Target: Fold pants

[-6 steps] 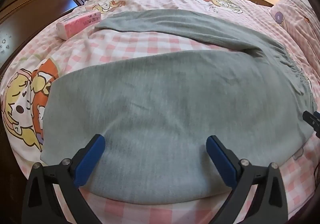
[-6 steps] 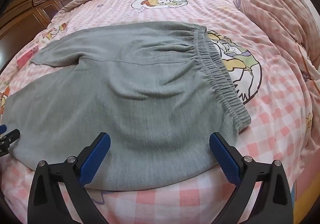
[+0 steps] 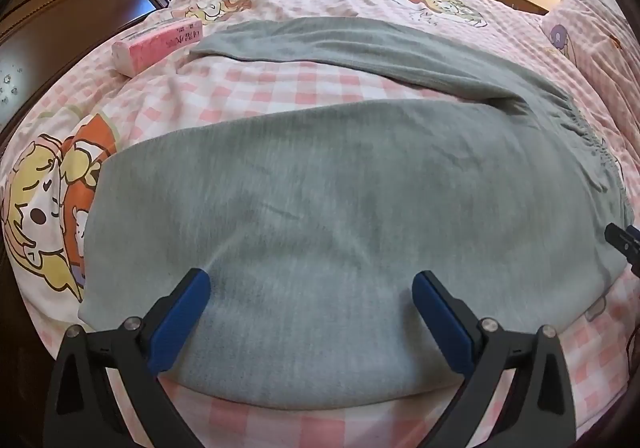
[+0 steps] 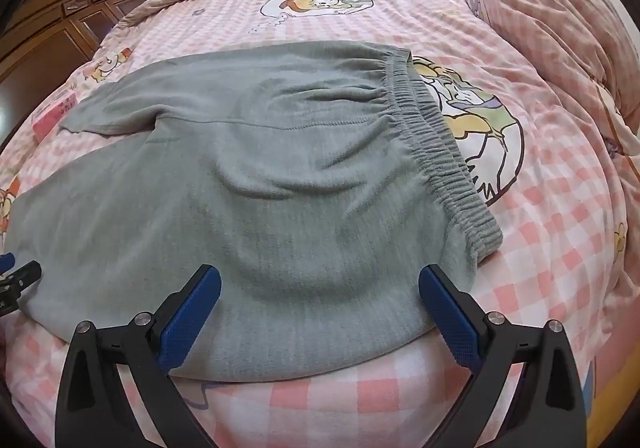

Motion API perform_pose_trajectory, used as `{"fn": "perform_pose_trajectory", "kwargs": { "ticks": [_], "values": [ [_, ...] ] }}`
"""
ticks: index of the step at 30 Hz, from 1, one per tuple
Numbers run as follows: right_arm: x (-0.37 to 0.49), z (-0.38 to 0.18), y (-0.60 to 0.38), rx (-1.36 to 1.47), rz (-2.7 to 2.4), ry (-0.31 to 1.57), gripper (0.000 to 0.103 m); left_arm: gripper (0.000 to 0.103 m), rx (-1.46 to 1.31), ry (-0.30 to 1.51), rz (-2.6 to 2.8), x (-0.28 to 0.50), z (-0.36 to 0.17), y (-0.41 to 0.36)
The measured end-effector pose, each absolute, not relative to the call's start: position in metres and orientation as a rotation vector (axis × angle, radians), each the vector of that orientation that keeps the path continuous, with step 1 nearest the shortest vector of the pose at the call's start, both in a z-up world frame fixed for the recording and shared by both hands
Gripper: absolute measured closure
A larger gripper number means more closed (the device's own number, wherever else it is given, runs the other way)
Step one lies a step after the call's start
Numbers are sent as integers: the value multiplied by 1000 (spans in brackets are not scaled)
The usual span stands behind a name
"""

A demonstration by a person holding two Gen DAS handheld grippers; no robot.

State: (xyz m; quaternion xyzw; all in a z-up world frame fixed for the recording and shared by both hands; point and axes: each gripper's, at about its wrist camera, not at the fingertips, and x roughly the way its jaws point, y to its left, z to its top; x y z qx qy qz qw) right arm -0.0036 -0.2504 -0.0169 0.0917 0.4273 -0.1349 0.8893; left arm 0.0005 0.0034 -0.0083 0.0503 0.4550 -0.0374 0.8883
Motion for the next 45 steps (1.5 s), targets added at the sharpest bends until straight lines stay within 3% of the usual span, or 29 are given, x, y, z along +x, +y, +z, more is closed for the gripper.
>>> {"fn": "perform_pose_trajectory", "kwargs": {
  "ticks": [45],
  "values": [
    [-3,-17,-252,193,-278,888,2,0,83,961,-83,0,-13,8]
  ]
}}
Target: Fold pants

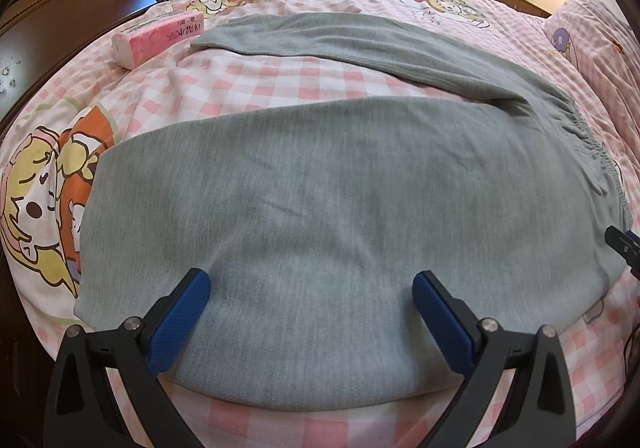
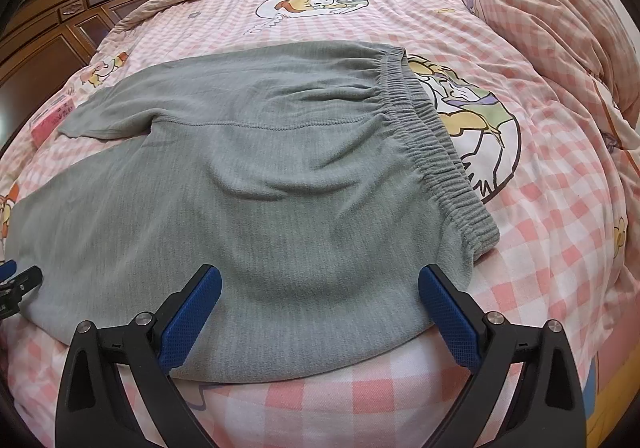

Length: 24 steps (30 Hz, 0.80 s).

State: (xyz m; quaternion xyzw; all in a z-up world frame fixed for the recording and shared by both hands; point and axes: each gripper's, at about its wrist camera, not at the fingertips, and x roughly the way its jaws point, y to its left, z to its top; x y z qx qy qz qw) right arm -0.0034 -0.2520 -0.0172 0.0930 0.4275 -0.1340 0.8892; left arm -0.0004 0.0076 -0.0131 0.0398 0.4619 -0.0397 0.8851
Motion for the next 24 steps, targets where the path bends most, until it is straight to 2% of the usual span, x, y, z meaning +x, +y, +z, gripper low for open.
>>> {"fn": "perform_pose_trajectory", "kwargs": {
  "ticks": [24],
  "values": [
    [-6,-11,-255,185,-282,882,2,0,71,969,-89,-3,-13,10]
  ]
}}
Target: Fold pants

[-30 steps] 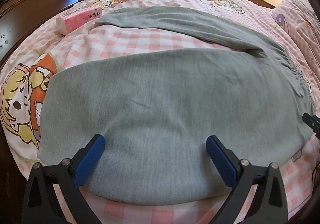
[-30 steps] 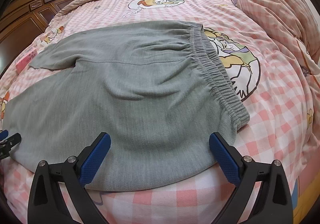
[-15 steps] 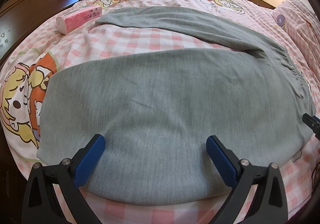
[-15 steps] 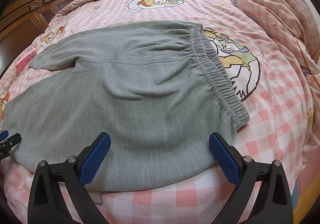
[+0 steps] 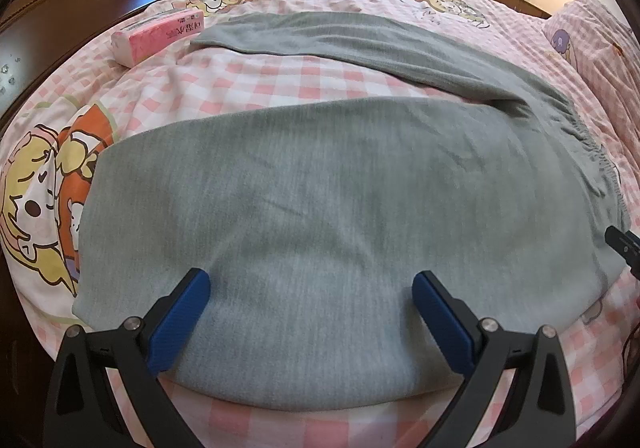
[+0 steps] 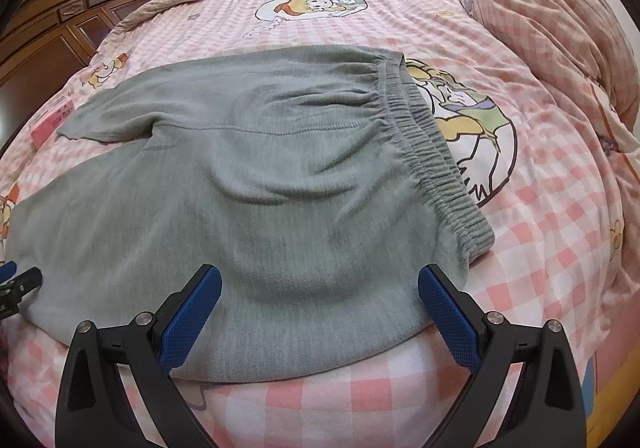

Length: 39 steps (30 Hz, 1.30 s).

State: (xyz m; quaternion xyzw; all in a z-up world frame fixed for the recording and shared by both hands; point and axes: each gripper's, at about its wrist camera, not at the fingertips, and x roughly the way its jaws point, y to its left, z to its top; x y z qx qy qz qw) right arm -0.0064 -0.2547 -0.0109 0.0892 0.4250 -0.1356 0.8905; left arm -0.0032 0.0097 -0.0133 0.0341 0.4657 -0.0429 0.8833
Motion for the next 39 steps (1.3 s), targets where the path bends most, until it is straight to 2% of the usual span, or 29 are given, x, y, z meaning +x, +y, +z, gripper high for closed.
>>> {"fn": "perform_pose_trajectory", "kwargs": {
  "ticks": [19,28,39],
  "values": [
    [5,2,-262,219,-263,963,2,0,25,996,-168,17,23,15],
    [39,29,-276,176,-249,928,2,0,64,957,-188,70,50,-1],
    [109,52,-318,187,-232,897,2,0,20,976,-238,173,68,-13]
  ]
}}
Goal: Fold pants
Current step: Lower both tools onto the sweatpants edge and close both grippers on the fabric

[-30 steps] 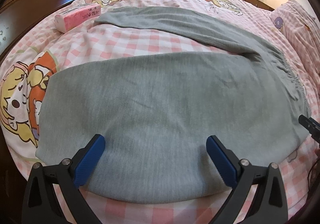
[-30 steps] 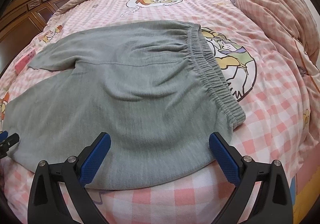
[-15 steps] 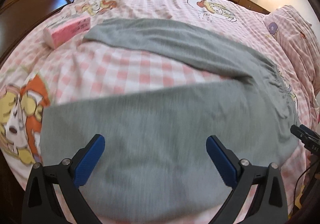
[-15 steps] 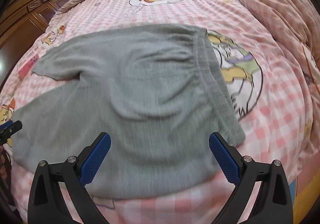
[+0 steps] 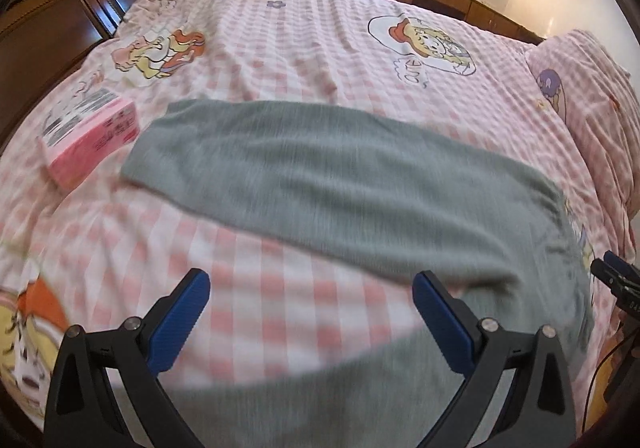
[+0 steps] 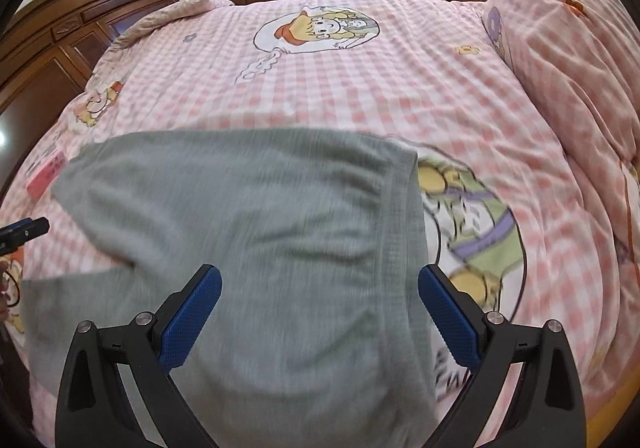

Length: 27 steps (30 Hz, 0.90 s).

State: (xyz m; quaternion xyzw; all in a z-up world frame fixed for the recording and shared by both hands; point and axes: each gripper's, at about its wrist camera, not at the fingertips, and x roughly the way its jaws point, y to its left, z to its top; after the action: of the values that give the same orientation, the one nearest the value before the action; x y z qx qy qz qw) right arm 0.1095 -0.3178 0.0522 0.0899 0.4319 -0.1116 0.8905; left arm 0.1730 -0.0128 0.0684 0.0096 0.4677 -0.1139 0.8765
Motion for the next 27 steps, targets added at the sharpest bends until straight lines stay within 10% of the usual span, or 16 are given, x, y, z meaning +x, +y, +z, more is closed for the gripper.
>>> {"fn": "perform_pose_trajectory", "kwargs": {
  "ticks": [27],
  "values": [
    [281,1,-365,91,-136,1095,2,0,319,1034,-417,383,34,-52]
  ]
}}
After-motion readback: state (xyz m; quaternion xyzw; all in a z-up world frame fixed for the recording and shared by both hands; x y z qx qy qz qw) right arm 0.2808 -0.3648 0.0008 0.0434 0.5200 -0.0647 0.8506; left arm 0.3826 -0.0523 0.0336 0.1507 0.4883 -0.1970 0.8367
